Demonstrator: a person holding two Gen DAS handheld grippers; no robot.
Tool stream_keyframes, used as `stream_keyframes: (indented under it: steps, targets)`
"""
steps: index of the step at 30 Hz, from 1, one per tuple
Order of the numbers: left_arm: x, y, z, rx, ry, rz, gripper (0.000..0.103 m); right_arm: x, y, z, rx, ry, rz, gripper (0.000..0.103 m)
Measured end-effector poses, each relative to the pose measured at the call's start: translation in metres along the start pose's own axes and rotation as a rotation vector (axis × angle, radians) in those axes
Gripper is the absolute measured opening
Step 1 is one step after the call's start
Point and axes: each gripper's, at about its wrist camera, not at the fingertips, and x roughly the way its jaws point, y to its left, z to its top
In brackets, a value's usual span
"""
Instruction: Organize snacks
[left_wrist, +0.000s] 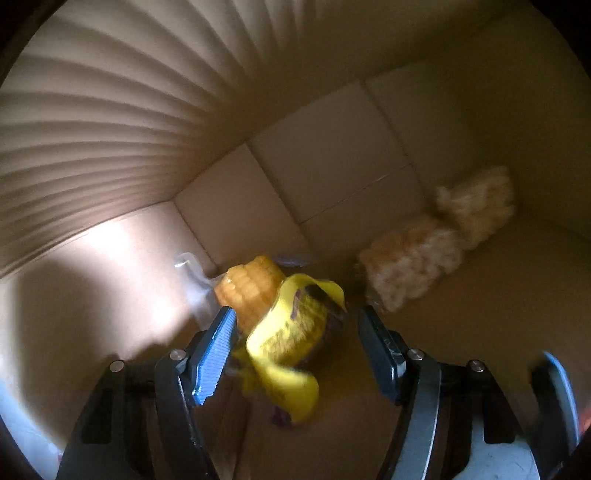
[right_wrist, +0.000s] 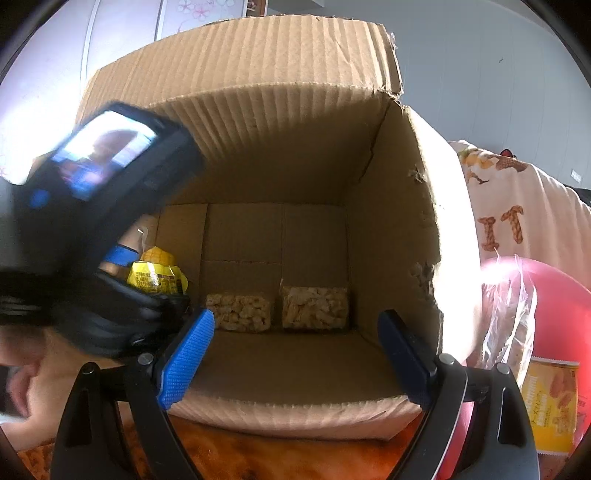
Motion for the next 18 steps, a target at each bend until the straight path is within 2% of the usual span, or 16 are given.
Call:
stream_keyframes:
  steps: [2,7,10,18]
  targets:
    - [0.009,-0.001,0.004,0.002,0.038,0.027,0.063,0.000,0.002,-0.001,-0.008,0.001,-0.003,0.089]
    - [0.024,-0.011,0.012,0.037,0.066,0.061,0.056,-0.001,0.003,0.000,-0.012,0.000,-0.004,0.089]
    - [0.025,-0.015,0.011,0.083,0.058,0.106,0.046,-0.002,0.002,0.001,-0.012,-0.003,-0.008,0.089]
    - [0.013,-0.008,0.009,0.057,-0.042,0.042,0.026,-0.005,0.000,0.003,0.005,-0.014,-0.008,0.088]
